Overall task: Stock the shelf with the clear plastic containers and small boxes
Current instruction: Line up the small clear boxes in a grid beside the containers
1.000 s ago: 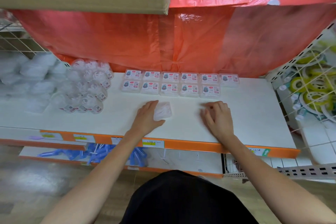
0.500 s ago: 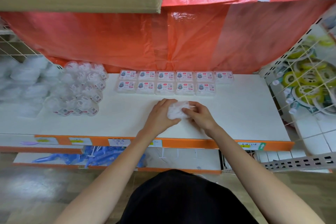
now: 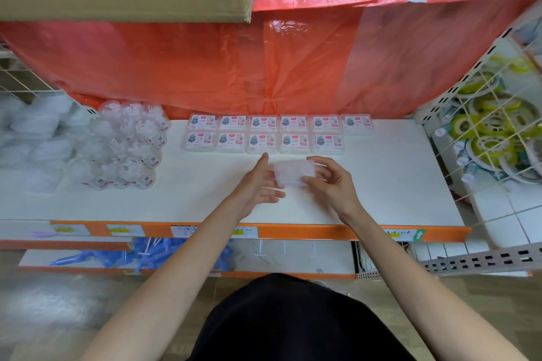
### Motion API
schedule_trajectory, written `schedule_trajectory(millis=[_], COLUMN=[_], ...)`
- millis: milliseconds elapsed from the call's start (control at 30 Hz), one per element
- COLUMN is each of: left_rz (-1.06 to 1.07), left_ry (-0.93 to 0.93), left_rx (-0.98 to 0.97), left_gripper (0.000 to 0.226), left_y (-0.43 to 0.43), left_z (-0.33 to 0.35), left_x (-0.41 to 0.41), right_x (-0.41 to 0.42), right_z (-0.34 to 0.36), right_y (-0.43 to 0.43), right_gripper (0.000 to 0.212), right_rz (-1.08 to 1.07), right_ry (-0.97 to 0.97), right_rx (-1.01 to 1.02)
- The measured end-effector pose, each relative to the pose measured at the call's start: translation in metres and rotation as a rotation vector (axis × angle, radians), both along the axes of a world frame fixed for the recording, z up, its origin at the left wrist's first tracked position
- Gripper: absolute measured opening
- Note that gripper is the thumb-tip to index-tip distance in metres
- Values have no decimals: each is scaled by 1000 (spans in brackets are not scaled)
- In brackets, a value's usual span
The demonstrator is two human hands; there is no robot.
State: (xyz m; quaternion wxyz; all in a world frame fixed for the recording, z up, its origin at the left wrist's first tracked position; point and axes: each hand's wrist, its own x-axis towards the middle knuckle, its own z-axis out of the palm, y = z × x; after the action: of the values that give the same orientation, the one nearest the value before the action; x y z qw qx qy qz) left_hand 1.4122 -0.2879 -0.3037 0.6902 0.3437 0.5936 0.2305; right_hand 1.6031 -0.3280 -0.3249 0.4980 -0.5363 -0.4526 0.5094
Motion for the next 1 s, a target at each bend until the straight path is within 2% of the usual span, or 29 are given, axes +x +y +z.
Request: schedule_trajectory(millis=[100, 200, 333, 500, 667, 833, 1000], left_rz=[23, 106, 155, 50, -86, 55, 38], left_ry=[-18, -121, -177, -153, -117, -106, -120], left_rx=[8, 19, 101, 201, 247, 175, 165], left_gripper=[39, 30, 35, 38, 40, 38, 40], left_y=[4, 6, 4, 3, 6, 3, -4], left_z=[1, -1, -5, -6, -5, -8, -13], left_x=[6, 5, 0, -2, 0, 1, 6], right_x=[2, 4, 6, -1, -7, -7, -2], right_z=[-5, -7, -5, 1, 4, -2, -4], right_y=[1, 1, 0, 14, 20, 21, 20], right_gripper=[38, 44, 51, 22, 29, 33, 41], right_rz=[21, 51, 100, -44, 75, -11, -52], right_ry=[-65, -93, -35, 52, 37, 114, 156], right_rx=[26, 16, -50, -269, -339, -358, -337])
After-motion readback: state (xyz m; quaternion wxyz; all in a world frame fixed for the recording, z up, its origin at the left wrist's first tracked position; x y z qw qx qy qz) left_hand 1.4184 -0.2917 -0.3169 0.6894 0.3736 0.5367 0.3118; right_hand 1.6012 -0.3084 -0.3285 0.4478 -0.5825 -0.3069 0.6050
